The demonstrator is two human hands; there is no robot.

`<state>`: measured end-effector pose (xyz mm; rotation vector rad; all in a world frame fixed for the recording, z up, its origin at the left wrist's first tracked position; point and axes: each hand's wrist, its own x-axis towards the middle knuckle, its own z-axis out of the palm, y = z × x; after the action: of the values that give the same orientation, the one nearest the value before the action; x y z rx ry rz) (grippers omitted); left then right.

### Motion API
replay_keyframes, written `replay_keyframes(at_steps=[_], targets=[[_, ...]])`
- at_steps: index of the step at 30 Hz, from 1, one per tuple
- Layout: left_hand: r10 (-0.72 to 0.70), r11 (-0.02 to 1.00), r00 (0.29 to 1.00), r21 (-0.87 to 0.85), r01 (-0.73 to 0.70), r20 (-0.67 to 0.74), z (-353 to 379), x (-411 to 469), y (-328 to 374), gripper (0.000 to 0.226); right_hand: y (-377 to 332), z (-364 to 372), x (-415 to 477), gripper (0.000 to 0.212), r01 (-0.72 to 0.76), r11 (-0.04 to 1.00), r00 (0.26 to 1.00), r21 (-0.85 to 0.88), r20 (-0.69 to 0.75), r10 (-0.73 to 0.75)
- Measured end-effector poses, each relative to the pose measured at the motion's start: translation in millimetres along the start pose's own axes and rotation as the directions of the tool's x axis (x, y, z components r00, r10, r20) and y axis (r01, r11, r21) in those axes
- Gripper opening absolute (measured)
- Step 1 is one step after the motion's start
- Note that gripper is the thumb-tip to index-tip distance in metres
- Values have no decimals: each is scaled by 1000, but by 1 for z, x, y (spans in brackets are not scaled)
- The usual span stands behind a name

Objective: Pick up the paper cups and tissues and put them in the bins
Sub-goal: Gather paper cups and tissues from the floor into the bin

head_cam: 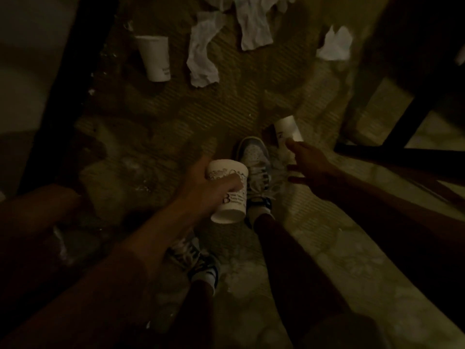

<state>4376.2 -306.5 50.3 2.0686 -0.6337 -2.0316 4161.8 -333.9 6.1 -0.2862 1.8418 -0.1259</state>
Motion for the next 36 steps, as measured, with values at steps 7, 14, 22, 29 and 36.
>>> replay_keyframes(at_steps=[7, 14, 22, 29, 36], targets=[[-47, 999, 996, -5, 47, -73, 23, 46, 13, 21, -9, -19, 55, 63, -201, 952, 980, 229, 45, 196], [-18, 1000, 970, 20, 24, -243, 34, 87, 11, 35, -6, -20, 89, 48, -273, 871, 960, 407, 56, 275], [-111, 979, 967, 144, 146, -229, 46, 99, 12, 33, -8, -33, 105, 24, -141, 953, 978, 269, -114, 177], [-16, 927, 973, 362, 100, -229, 41, 89, 45, 50, -44, -33, 71, 38, 9, 994, 1000, 109, 10, -10], [-262, 954, 962, 128, 271, -81, -9, 74, 76, 87, -117, 4, 36, 41, 101, 995, 915, 20, 390, -101]])
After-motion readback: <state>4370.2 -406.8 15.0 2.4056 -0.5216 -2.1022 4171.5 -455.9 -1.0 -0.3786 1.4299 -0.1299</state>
